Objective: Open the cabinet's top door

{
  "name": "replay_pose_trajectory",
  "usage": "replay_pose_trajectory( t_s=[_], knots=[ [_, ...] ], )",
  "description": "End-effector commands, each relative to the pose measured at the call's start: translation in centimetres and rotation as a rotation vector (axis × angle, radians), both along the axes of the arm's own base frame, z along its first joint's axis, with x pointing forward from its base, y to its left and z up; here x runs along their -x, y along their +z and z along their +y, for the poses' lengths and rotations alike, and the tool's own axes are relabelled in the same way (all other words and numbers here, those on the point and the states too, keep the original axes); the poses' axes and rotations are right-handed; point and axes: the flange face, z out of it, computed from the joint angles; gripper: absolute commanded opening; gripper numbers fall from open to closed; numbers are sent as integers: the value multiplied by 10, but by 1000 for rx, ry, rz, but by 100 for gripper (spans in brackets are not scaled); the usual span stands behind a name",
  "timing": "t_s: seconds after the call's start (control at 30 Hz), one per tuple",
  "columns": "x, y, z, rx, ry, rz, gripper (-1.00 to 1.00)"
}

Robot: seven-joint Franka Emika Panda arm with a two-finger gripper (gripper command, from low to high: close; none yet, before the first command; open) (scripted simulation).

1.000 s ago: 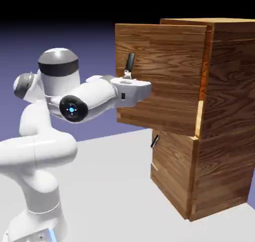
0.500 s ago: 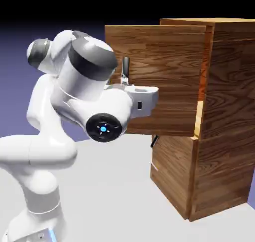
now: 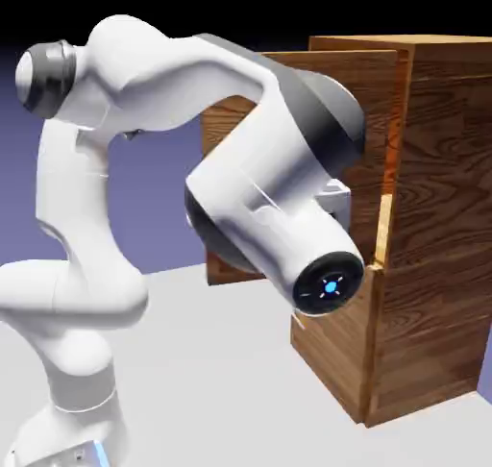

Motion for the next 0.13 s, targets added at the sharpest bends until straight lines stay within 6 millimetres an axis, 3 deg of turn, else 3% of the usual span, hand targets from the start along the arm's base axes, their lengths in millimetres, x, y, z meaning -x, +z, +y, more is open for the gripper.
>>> replay_pose_trajectory(
  t_s=[0.0,0.03,0.07,0.1],
  knots=[
    [-3,0,-5,0,21,0,-100],
    [-4,0,-8,0,32,0,-100],
    [-4,0,-8,0,32,0,100],
    [-4,0,-8,0,32,0,100]
  ],
)
